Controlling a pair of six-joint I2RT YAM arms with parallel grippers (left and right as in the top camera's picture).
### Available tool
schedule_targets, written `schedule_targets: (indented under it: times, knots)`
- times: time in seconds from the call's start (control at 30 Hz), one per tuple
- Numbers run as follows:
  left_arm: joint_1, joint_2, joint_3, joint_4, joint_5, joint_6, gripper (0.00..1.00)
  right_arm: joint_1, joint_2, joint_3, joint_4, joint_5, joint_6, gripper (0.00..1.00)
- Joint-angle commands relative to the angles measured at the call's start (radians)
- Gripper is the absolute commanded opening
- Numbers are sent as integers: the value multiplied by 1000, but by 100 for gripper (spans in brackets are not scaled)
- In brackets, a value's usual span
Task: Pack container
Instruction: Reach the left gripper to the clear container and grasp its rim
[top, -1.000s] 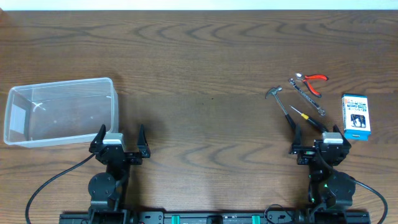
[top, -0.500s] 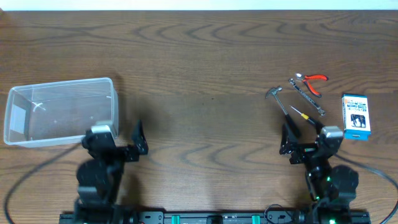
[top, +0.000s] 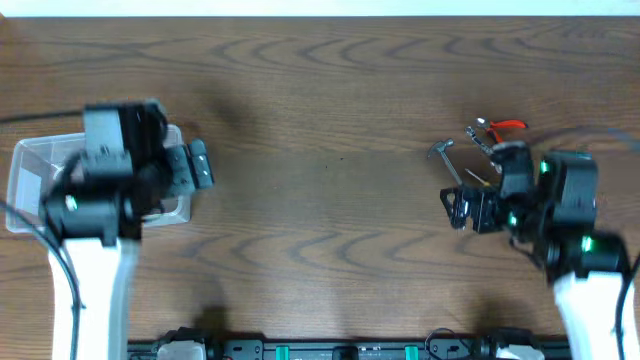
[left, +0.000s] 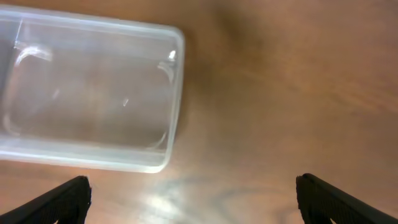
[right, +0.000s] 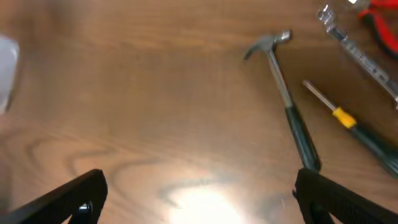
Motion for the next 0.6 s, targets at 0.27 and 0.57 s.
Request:
schedule_targets:
  times: [0.27,0.57]
  knots:
    - [193,202,88,74,-132,-50,51,-5,226,153,-95,-87,-65,7]
    - [216,466,88,108,-105,-91,15,-5,224,153,-100,-82,-65,7]
